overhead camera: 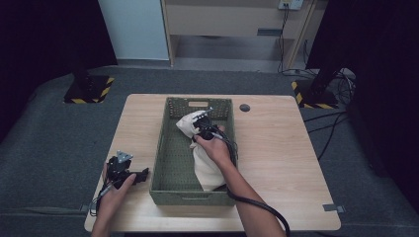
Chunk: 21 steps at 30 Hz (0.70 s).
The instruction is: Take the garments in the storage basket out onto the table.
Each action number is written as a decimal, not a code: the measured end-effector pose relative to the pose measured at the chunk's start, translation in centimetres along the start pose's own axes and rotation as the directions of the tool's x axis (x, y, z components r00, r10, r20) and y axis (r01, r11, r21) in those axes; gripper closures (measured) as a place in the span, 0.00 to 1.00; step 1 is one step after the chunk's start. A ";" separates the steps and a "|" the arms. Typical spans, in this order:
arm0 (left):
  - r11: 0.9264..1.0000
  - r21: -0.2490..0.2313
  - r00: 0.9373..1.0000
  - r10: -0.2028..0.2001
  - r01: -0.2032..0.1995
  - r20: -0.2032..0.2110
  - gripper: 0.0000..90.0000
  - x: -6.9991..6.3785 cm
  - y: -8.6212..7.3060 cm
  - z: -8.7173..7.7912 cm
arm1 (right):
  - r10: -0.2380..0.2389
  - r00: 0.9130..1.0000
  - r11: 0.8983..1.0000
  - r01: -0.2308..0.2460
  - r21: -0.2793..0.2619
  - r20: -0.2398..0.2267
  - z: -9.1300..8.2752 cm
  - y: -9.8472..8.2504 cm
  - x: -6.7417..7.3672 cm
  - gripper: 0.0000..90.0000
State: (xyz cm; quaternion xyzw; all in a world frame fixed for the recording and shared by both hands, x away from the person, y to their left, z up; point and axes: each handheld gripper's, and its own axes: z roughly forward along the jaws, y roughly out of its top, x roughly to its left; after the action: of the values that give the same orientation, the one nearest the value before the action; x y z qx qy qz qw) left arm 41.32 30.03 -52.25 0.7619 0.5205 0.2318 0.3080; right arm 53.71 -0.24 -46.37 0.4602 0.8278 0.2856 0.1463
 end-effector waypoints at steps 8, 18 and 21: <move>1.000 0.000 1.000 0.000 0.000 0.000 0.00 0.0 0.0 0.0 | -0.010 1.000 1.000 0.010 -0.020 0.001 -1.1 0.2 0.2 0.60; 1.000 0.000 1.000 0.000 0.000 0.000 0.00 0.0 0.0 0.0 | -0.021 1.000 0.998 0.021 -0.055 0.004 -2.4 0.0 0.6 0.61; 1.000 0.000 1.000 0.000 0.000 0.000 0.00 0.0 0.0 0.0 | -0.023 1.000 0.998 0.023 -0.059 0.006 -2.8 -0.1 0.5 0.61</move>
State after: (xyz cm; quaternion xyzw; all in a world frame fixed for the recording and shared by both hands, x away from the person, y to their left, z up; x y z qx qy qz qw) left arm 41.32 30.03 -52.25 0.7619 0.5203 0.2319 0.3081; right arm 51.97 -0.78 -44.14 0.4469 0.8240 0.3068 0.1652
